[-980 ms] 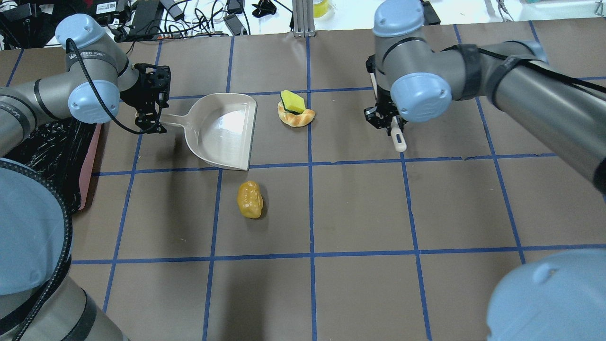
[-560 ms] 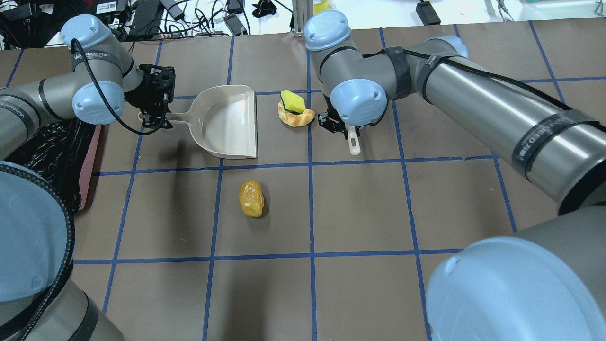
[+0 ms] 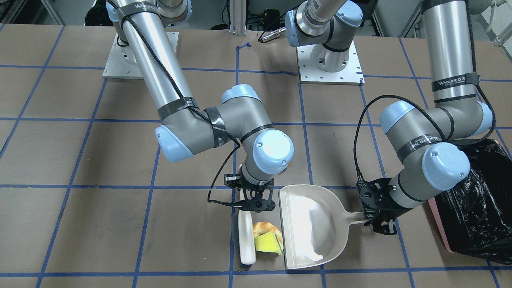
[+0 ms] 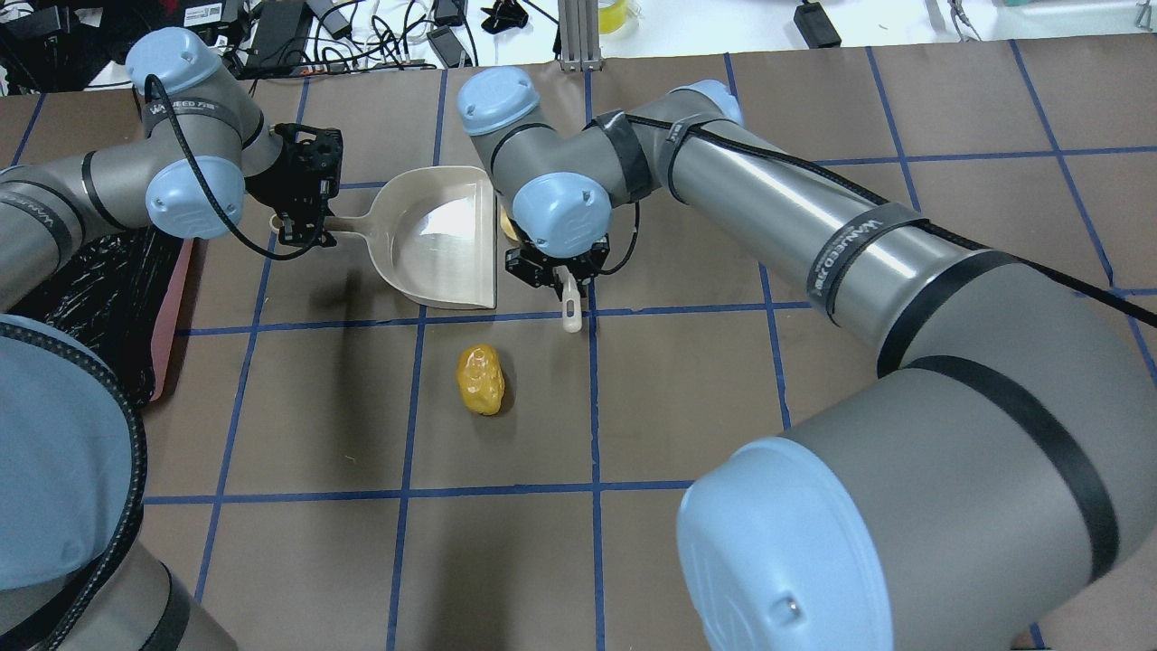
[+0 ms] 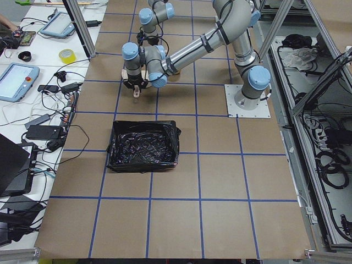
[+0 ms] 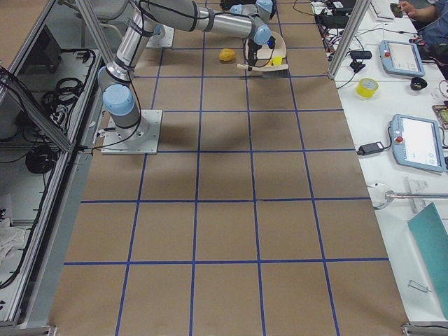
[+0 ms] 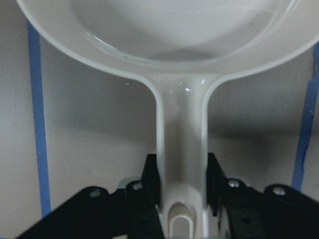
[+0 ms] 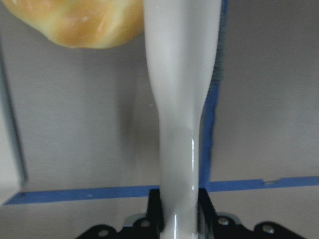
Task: Sweep and dump trash into bin
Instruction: 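Sweep the bread roll and sponge into the dustpan with the right gripper, then sweep the yellow potato toward the dustpan with the brush, then lift the dustpan over the black bin and tip it while right withdraws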
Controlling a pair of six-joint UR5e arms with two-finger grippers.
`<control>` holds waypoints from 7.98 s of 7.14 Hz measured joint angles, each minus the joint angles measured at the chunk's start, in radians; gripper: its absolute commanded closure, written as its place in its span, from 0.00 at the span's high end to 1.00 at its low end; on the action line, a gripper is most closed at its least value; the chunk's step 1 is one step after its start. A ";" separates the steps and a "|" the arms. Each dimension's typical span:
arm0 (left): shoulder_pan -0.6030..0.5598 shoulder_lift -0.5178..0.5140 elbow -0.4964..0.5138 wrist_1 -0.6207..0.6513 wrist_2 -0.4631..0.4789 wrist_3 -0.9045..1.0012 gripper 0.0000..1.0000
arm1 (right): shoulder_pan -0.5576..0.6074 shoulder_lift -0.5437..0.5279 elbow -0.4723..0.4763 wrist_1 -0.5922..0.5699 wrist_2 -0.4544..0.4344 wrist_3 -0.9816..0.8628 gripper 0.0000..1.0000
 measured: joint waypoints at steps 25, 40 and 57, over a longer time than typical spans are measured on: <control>0.092 0.250 -0.305 0.005 0.111 0.208 0.00 | 0.248 -0.143 0.200 -0.158 0.375 0.413 0.00; 0.511 0.251 0.024 -0.377 -0.165 0.228 0.00 | -0.448 -0.485 0.320 0.193 0.087 -0.432 0.00; 0.494 0.075 0.286 0.001 0.570 0.516 0.00 | -0.851 -0.342 0.510 -0.126 -0.086 -0.813 0.00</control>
